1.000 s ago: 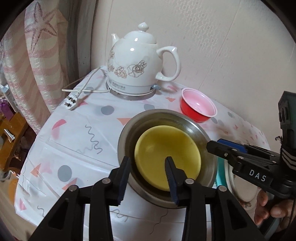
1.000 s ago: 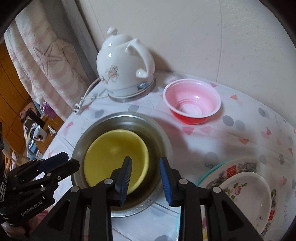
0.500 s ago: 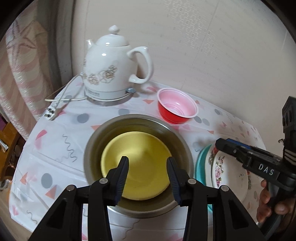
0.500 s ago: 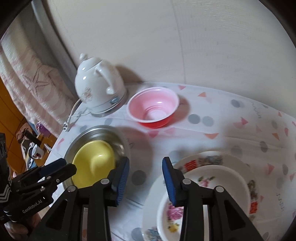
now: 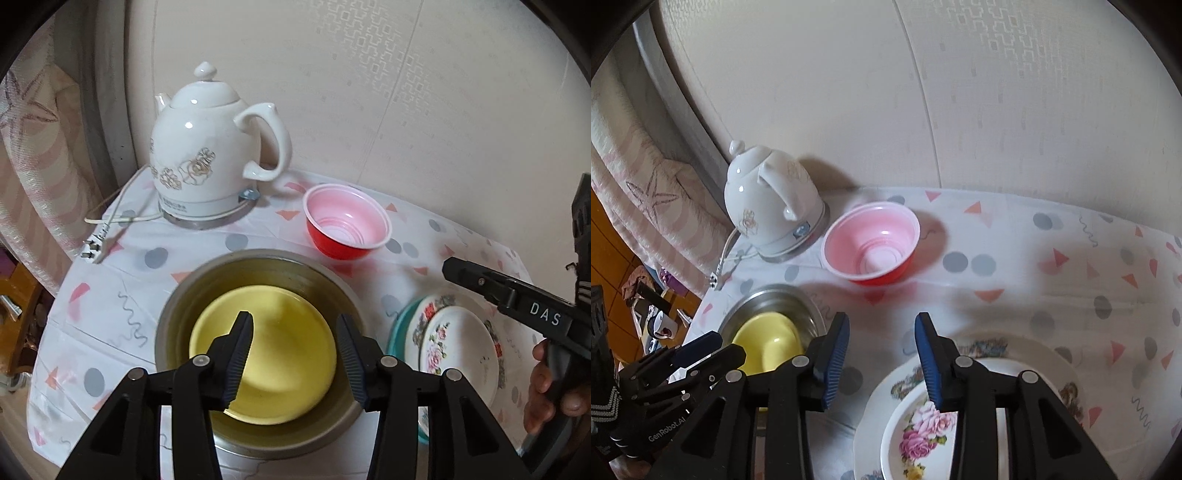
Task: Organize plates and bowls
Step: 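Move both grippers to the pink-and-red bowl beside the kettle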
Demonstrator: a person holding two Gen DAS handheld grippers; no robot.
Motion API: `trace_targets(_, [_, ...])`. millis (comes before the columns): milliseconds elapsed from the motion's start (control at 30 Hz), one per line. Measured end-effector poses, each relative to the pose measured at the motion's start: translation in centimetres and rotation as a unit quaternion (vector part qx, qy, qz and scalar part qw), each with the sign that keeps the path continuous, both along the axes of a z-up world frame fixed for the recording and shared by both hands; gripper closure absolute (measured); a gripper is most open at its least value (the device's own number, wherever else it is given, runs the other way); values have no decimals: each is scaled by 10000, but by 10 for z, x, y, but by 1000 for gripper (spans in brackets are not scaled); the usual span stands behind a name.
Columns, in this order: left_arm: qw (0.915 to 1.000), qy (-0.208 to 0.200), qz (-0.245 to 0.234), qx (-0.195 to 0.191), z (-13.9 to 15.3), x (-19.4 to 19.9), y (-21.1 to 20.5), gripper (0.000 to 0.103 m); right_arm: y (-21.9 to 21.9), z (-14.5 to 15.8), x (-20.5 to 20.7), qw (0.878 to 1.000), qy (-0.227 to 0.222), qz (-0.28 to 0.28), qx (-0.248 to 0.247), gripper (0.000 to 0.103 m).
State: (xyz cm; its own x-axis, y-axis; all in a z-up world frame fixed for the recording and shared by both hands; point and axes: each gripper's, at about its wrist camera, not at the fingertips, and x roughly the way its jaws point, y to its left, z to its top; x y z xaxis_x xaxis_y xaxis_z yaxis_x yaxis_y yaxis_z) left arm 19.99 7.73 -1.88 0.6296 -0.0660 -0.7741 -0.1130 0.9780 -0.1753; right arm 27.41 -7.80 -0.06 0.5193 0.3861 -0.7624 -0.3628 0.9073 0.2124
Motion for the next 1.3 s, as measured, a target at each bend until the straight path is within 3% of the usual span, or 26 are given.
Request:
trace_targets(567, [9998,135,-136,4,-6,20,6,51,8,-14,27,9996,264,-75,8,66])
trace_targets(700, [9996,239,-52,163,-9,32,10,51,8,-14,39,9994,310,-160,18,66])
trace_targets(1033, [9994,331,-72,-111,-7,72,18,52,-5,-23,83,9958,512,-625,431,66])
trace_targets(1300, [9979,489,-327,-259,-20,104,1,54,-7,-38,101,9942,623,-741,466,76])
